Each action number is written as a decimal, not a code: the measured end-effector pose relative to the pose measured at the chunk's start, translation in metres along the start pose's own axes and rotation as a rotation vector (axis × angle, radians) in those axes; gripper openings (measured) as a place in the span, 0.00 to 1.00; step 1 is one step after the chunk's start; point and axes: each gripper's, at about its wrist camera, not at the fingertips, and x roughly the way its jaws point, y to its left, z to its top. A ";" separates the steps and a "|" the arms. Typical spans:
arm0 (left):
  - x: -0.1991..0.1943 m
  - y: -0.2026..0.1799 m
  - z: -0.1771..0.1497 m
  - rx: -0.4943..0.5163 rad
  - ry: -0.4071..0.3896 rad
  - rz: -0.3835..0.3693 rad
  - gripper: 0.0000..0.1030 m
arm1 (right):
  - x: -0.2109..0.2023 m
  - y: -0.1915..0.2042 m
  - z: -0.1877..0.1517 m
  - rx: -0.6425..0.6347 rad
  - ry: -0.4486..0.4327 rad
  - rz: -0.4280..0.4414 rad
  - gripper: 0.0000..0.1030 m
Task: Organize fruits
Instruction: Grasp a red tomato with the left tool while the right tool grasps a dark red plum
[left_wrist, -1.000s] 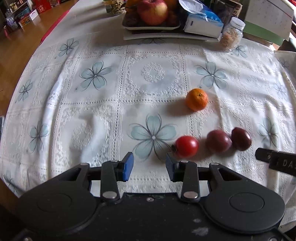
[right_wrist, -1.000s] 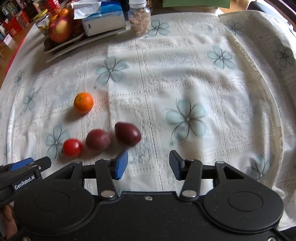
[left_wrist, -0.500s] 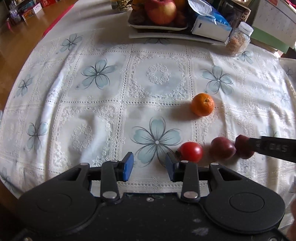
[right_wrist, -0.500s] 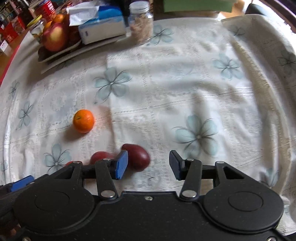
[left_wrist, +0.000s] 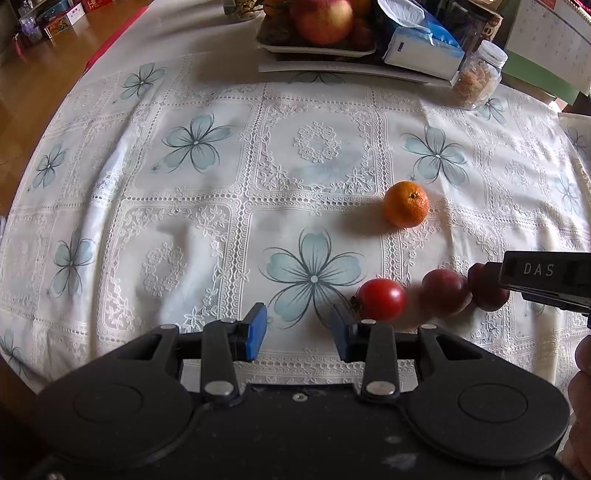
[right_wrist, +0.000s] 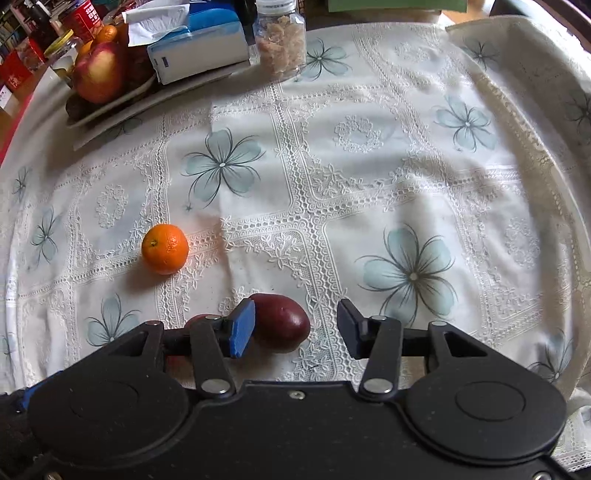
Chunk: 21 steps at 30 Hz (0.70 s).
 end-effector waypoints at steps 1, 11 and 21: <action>0.001 0.000 0.000 0.001 0.001 0.001 0.37 | 0.001 0.001 0.000 0.002 0.003 0.003 0.54; 0.006 -0.003 0.000 0.014 0.005 0.017 0.37 | 0.011 0.011 -0.004 -0.021 0.025 -0.040 0.54; 0.008 0.001 0.006 -0.011 0.005 -0.004 0.37 | 0.023 0.000 0.001 0.016 0.112 0.006 0.46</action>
